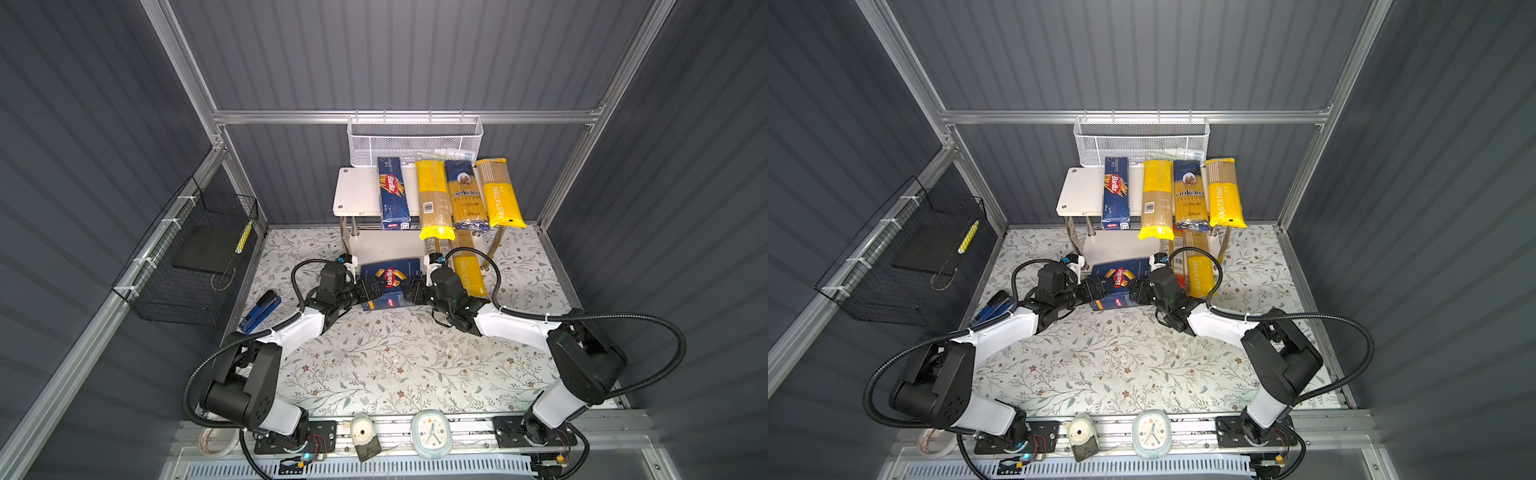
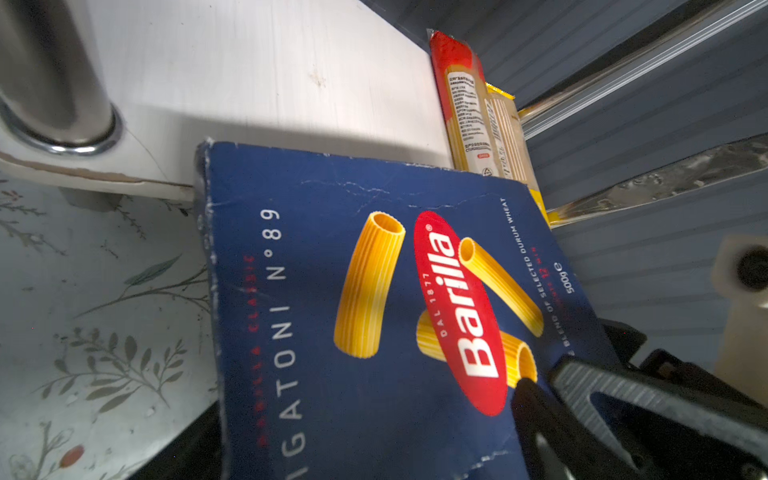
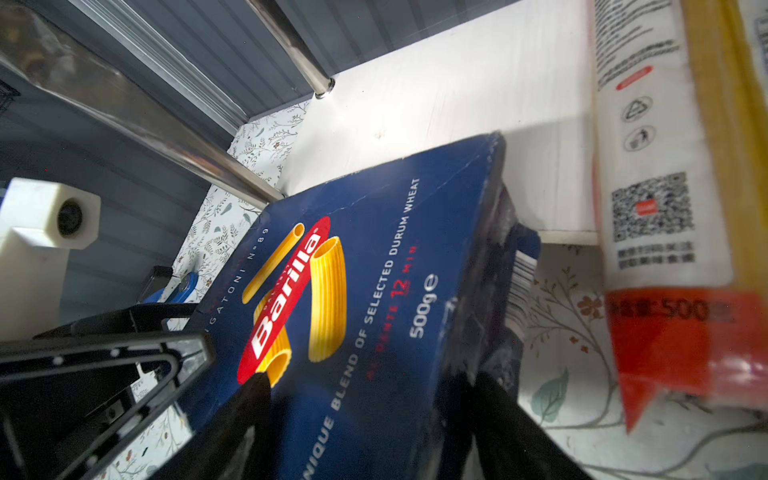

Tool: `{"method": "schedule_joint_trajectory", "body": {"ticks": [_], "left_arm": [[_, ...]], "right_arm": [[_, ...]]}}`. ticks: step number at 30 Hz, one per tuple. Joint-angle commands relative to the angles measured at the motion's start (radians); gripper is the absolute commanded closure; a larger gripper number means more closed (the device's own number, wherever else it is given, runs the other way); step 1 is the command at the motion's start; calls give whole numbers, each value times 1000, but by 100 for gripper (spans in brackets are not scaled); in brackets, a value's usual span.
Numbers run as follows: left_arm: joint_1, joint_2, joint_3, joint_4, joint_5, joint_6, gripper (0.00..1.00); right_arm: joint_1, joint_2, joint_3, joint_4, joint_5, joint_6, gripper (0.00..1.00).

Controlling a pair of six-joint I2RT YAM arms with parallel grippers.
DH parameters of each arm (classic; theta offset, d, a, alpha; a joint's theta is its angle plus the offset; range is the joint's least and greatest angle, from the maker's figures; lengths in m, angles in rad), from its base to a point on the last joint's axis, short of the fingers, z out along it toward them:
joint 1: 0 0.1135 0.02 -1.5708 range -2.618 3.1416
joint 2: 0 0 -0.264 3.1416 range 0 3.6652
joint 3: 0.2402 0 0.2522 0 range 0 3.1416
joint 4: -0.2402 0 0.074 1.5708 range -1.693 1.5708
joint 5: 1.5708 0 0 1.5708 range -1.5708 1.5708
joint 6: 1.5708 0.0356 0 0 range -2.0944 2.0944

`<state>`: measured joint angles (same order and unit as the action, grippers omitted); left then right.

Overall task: Place and organize the pasta boxes and bags onto the shelf
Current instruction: 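Push the blue rigatoni box onto the lower shelf tier with both grippers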

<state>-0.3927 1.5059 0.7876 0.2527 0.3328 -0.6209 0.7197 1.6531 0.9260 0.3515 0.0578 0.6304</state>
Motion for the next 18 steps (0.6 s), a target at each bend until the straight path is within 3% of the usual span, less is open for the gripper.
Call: {"method": "schedule_joint_trajectory", "body": {"ticks": [1,18], "left_arm": [[-66,-10,105,254,256,6,3],[-66,76,218,228,242,90,3]], "right_arm": [[57,3,87,216,-194,-33,24],[19,79,92,281,-191,-30,24]]}}
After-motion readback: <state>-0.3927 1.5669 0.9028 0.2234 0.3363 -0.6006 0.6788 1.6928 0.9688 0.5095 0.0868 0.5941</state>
